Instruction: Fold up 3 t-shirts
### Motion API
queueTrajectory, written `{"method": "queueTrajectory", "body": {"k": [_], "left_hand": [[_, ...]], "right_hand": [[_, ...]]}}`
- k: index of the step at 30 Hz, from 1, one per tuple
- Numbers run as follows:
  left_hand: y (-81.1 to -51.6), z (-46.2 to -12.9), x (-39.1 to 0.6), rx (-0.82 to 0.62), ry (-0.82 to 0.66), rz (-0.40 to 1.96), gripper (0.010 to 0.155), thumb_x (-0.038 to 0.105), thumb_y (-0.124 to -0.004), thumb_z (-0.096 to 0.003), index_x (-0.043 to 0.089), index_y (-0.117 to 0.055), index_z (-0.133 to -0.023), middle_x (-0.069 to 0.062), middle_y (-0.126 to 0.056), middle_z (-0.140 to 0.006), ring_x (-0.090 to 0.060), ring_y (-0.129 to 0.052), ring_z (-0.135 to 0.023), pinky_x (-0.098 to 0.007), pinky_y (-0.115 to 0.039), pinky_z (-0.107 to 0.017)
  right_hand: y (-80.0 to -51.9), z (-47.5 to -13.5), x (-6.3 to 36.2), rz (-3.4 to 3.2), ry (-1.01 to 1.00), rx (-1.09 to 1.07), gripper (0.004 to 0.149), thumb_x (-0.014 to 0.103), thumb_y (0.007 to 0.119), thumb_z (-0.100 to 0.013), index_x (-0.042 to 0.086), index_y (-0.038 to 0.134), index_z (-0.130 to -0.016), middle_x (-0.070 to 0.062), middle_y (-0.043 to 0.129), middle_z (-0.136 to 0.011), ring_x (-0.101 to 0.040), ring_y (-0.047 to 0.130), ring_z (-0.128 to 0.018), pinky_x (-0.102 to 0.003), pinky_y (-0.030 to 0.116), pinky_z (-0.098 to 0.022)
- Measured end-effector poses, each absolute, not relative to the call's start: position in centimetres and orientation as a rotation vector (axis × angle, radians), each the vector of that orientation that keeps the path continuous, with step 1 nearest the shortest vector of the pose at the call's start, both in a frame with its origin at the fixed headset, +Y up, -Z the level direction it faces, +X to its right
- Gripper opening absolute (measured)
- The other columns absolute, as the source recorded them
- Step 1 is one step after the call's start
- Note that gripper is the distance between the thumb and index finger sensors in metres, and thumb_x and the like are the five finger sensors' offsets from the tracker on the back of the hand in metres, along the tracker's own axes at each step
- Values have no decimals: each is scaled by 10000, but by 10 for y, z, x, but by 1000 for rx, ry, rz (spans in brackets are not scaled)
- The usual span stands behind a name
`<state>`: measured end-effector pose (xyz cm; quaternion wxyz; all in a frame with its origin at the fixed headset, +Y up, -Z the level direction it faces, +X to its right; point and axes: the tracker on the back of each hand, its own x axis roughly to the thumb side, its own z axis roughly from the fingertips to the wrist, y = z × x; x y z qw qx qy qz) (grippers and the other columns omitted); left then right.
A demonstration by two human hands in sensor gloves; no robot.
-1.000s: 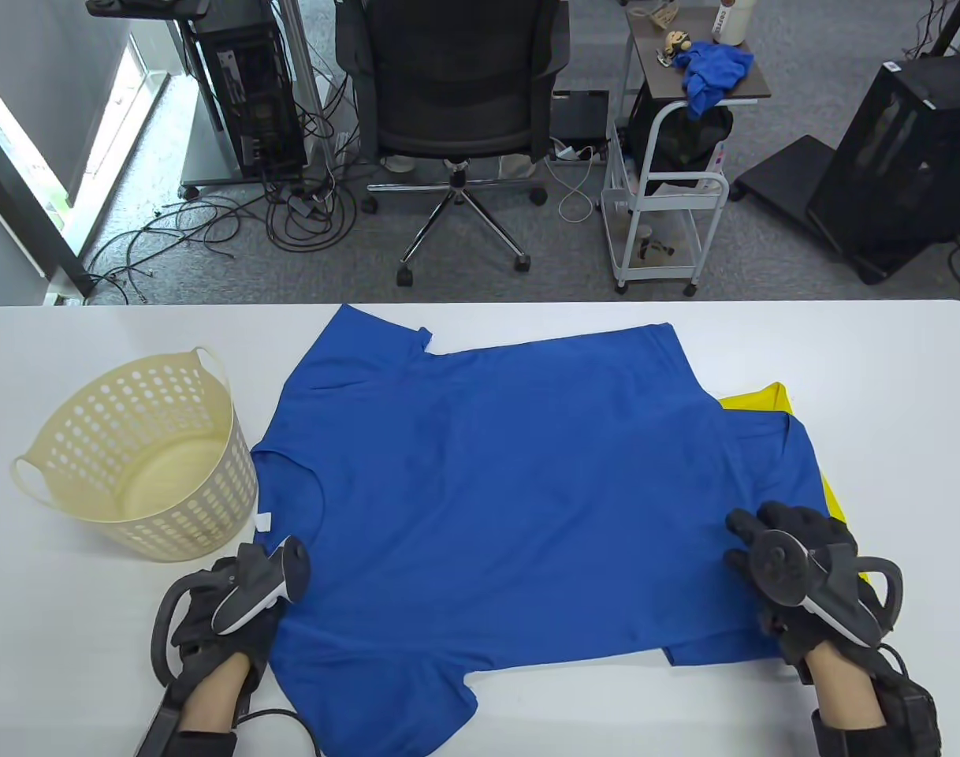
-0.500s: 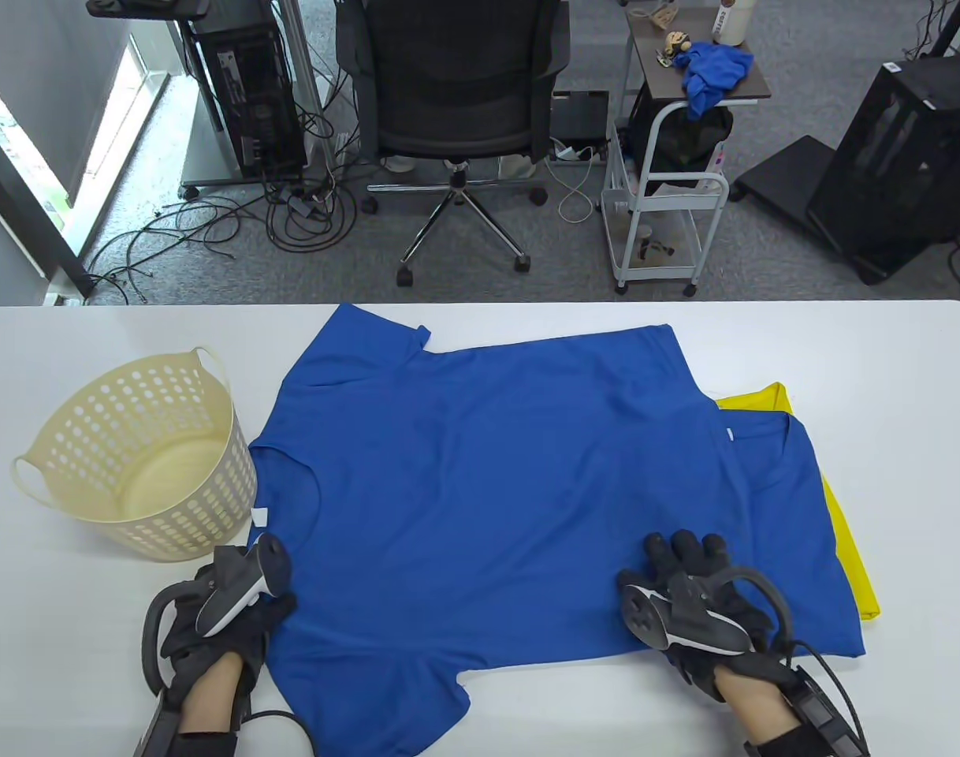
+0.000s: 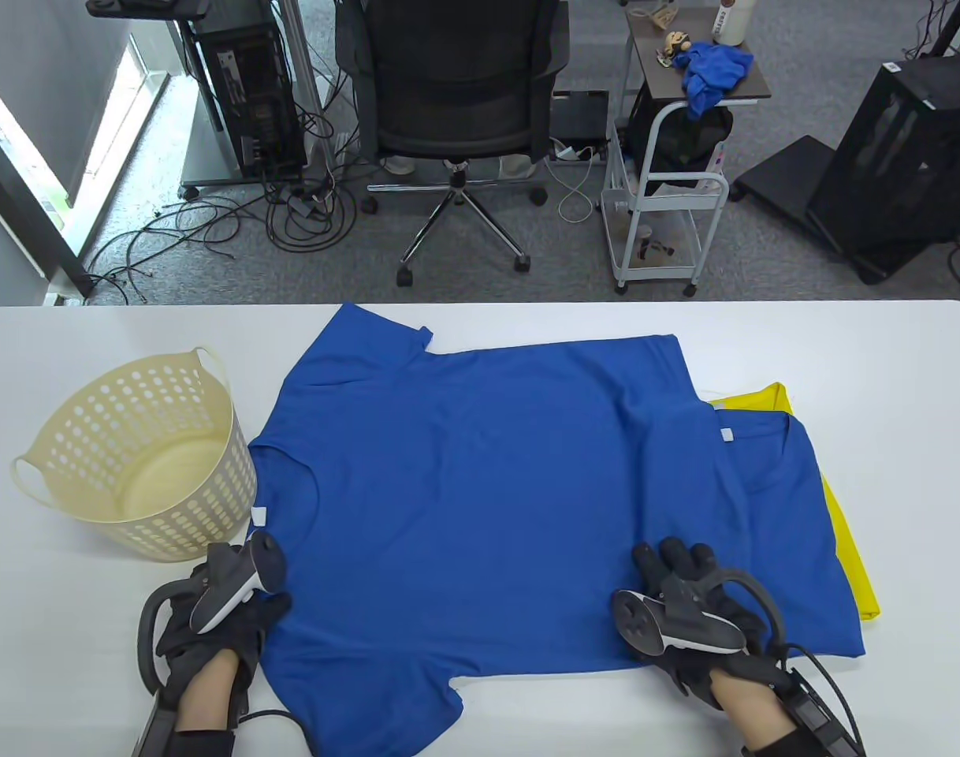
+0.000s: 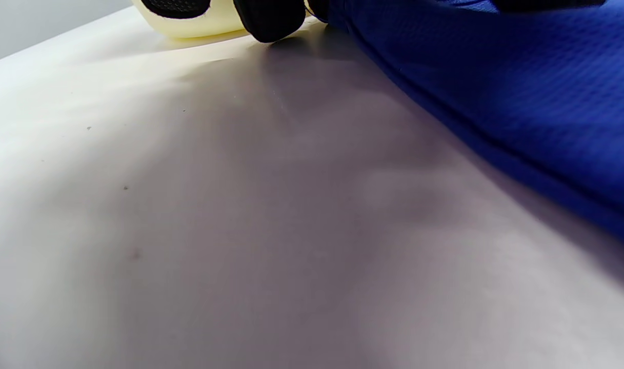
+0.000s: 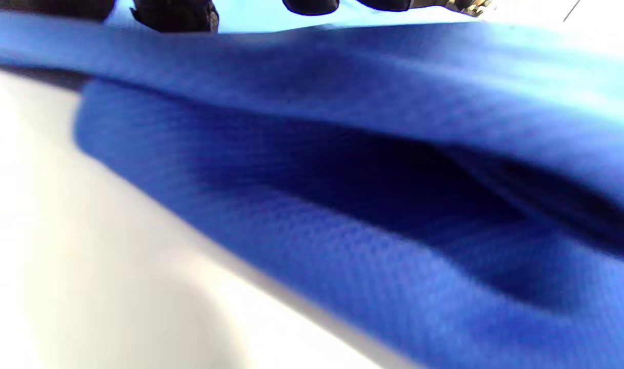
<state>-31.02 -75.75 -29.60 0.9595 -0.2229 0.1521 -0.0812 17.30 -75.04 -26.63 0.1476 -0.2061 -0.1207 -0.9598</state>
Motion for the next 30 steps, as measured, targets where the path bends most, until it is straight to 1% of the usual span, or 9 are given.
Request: {"method": "queueTrajectory", "body": {"k": [3,6,8,11,14,19,23,27,30], "left_hand": [[-754,-296,-312,-421,317,-157,644,617,-614,-412,495,-467,-1027,72,-484,-1157,-220,-554,-1082,-544,-533,-805],[-744,-295,-315,-314,341,-163,527,441,-636,-476,486,-561,-995,90,-579,-1121,-193,-655,-1035,-520,-585,-787],[-741,-294,-316,-283,348,-154,534,402,-642,-486,484,-541,-1004,96,-586,-1116,-191,-669,-1026,-517,-591,-784],[-746,-296,-315,-327,346,-175,551,394,-647,-488,501,-515,-1011,89,-574,-1123,-198,-661,-1030,-520,-587,-783],[-752,-296,-316,-402,357,-210,558,464,-660,-470,516,-508,-1004,84,-557,-1132,-197,-648,-1039,-517,-584,-787],[-742,-294,-318,-316,353,-164,567,511,-682,-447,492,-558,-1000,83,-581,-1124,-201,-662,-1030,-521,-584,-785],[-752,-296,-318,-422,366,-218,606,544,-710,-424,505,-518,-998,78,-556,-1133,-206,-645,-1039,-525,-579,-786],[-750,-295,-317,-391,356,-212,598,529,-736,-421,506,-553,-990,79,-568,-1132,-206,-649,-1038,-528,-577,-788],[-750,-296,-319,-399,364,-206,606,516,-763,-411,522,-552,-979,79,-573,-1129,-207,-652,-1036,-530,-577,-787]], "right_hand": [[-736,-267,180,-2809,-271,-564,554,569,735,-359,430,662,-890,-101,331,-1171,-475,368,-1050,-704,346,-732],[-699,-275,219,-2986,194,-267,585,526,752,-375,376,638,-929,-116,460,-1129,-434,518,-1008,-678,441,-717],[-690,-276,247,-3023,301,-95,567,488,765,-397,335,657,-933,-115,562,-1082,-421,594,-968,-675,469,-705],[-706,-281,278,-2955,132,40,549,485,771,-397,345,680,-921,-93,663,-1032,-412,667,-931,-674,500,-694],[-726,-291,289,-2900,-208,98,520,491,746,-399,395,659,-903,-112,635,-1039,-436,627,-941,-666,502,-687],[-705,-290,287,-2956,170,147,473,460,768,-405,376,734,-869,-75,691,-1015,-404,670,-937,-669,498,-700],[-720,-297,291,-2902,-106,157,491,470,768,-402,365,728,-880,-90,673,-1030,-420,650,-947,-675,490,-698],[-709,-293,295,-2975,125,181,498,476,779,-389,372,735,-874,-63,699,-1015,-396,677,-940,-673,494,-704],[-714,-295,293,-3040,7,121,508,461,804,-381,389,726,-878,-72,660,-1046,-412,626,-970,-692,445,-719]]}}
